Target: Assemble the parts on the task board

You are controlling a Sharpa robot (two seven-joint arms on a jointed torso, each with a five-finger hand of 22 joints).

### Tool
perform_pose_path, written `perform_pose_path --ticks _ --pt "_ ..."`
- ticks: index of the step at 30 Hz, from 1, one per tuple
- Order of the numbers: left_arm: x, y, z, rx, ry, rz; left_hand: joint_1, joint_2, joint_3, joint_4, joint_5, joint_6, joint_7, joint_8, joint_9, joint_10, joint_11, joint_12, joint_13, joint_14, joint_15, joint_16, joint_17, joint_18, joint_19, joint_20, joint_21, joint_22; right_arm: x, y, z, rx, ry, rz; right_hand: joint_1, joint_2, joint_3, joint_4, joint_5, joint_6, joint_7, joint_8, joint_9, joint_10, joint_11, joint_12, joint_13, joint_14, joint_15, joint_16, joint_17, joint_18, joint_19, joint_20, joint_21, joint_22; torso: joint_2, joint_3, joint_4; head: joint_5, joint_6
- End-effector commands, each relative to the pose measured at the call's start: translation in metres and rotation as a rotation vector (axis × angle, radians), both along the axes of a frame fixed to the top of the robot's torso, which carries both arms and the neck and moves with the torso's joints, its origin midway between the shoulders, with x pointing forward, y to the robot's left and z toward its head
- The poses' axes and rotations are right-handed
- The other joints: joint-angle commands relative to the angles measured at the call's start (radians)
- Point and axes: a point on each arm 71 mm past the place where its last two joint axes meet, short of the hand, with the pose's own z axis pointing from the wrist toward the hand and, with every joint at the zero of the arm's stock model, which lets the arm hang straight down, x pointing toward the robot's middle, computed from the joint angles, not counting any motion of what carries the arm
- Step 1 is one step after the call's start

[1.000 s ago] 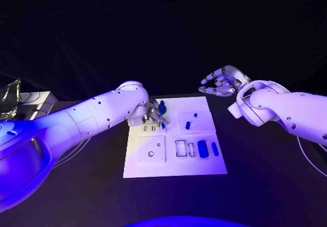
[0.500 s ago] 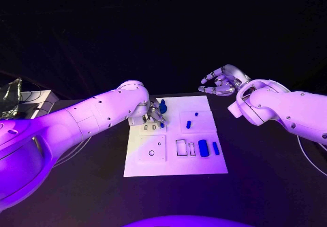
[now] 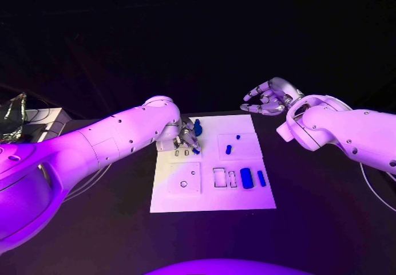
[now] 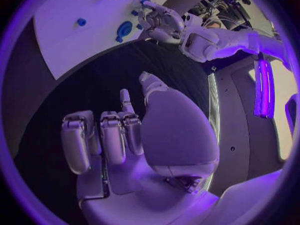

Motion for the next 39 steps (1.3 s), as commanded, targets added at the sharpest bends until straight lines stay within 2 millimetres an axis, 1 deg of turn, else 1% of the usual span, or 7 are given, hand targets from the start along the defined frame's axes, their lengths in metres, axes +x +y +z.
perform_pose_path --ticks 1,6,11,16,22,32,39 --pt "-0.002 -0.003 0.000 -0.051 0.019 0.007 -0.016 0.001 0.076 -0.059 0.015 0.001 -0.021 0.061 0.122 -0.004 -0.013 -0.018 -0.024 0.084 -0.012 -0.001 0.210 -0.003 0.003 -0.010 0.001 0.010 0.000 0.001 -0.001 -0.014 0.002 0.015 -0.005 -0.004 0.000 0.004 -0.001 -0.005 -0.001 0.004 0.002 0.104 0.000 0.002 0.263 0.102 -0.002 0.004 0.263 -0.014 0.106 -0.003 0.002 0.263 -0.001 -0.0003 -0.0001 0.000 0.000" --pt "-0.003 0.000 0.001 -0.077 0.020 0.025 -0.065 -0.012 0.135 -0.095 0.122 0.005 -0.032 0.106 0.222 0.028 -0.024 -0.002 0.001 0.091 -0.023 0.007 0.228 -0.006 0.015 -0.019 0.010 0.029 0.000 0.000 -0.001 -0.015 0.003 0.012 -0.005 -0.004 0.000 0.004 -0.001 -0.005 -0.001 0.004 0.002 0.104 0.000 0.002 0.263 0.102 -0.002 0.004 0.263 -0.014 0.106 -0.003 0.002 0.263 -0.002 -0.0005 0.0016 0.001 -0.001" --pt "-0.005 0.005 0.003 -0.112 0.019 0.050 -0.090 -0.017 0.154 -0.112 0.186 0.014 -0.038 0.113 0.265 0.043 -0.030 0.005 0.010 0.096 -0.029 0.013 0.241 -0.010 0.030 -0.025 0.021 0.051 0.000 -0.002 -0.001 -0.016 0.002 0.008 -0.005 -0.004 0.000 0.004 -0.001 -0.005 -0.001 0.004 0.002 0.104 0.000 0.002 0.263 0.102 -0.002 0.004 0.263 -0.014 0.106 -0.003 0.002 0.263 -0.002 -0.0004 0.0035 0.002 0.000" --pt "-0.008 0.011 0.006 -0.129 -0.006 0.067 -0.108 -0.020 0.159 -0.125 0.223 0.032 -0.046 0.111 0.290 0.057 -0.037 0.005 0.008 0.102 -0.035 0.019 0.256 -0.016 0.048 -0.030 0.034 0.078 0.000 -0.004 -0.001 -0.016 0.002 0.005 -0.007 -0.004 0.000 0.004 -0.005 -0.005 -0.002 0.004 0.002 0.104 0.000 0.002 0.263 0.102 -0.002 0.004 0.263 -0.014 0.106 -0.003 0.002 0.263 -0.005 -0.0007 0.0089 0.003 -0.003" --pt "-0.008 0.018 0.009 -0.110 -0.058 0.085 -0.120 -0.023 0.157 -0.135 0.246 0.065 -0.057 0.107 0.309 0.083 -0.048 0.010 0.012 0.100 -0.044 0.016 0.249 -0.018 0.058 -0.038 0.040 0.091 0.000 -0.005 -0.002 -0.017 0.002 0.003 -0.007 -0.004 0.000 0.004 -0.005 -0.005 -0.002 0.004 0.002 0.104 0.000 0.002 0.263 0.102 -0.002 0.004 0.263 -0.014 0.106 -0.003 0.002 0.263 -0.007 -0.0019 0.0130 0.004 -0.006" --pt "-0.007 0.031 0.004 -0.078 -0.150 0.146 -0.125 -0.026 0.158 -0.143 0.254 0.084 -0.066 0.103 0.319 0.095 -0.056 0.007 0.006 0.093 -0.052 0.006 0.228 -0.021 0.068 -0.045 0.046 0.105 0.000 -0.007 -0.003 -0.016 0.002 0.001 -0.007 -0.004 0.000 0.004 -0.005 -0.005 -0.002 0.004 0.002 0.104 0.000 0.002 0.263 0.102 -0.002 0.004 0.263 -0.014 0.106 -0.003 0.002 0.263 -0.012 -0.0034 0.0209 0.006 -0.014" --pt "-0.010 0.030 -0.003 -0.054 -0.152 0.139 -0.126 -0.027 0.158 -0.144 0.255 0.091 -0.068 0.101 0.322 0.100 -0.059 0.006 0.006 0.092 -0.054 0.004 0.223 -0.021 0.070 -0.047 0.047 0.107 0.000 -0.007 -0.003 -0.018 0.001 0.002 -0.009 -0.004 -0.001 0.004 -0.007 -0.006 -0.001 0.005 0.002 0.104 0.000 0.002 0.263 0.102 -0.002 0.004 0.263 -0.014 0.106 -0.003 0.002 0.263 -0.012 -0.0032 0.0197 0.008 -0.019"
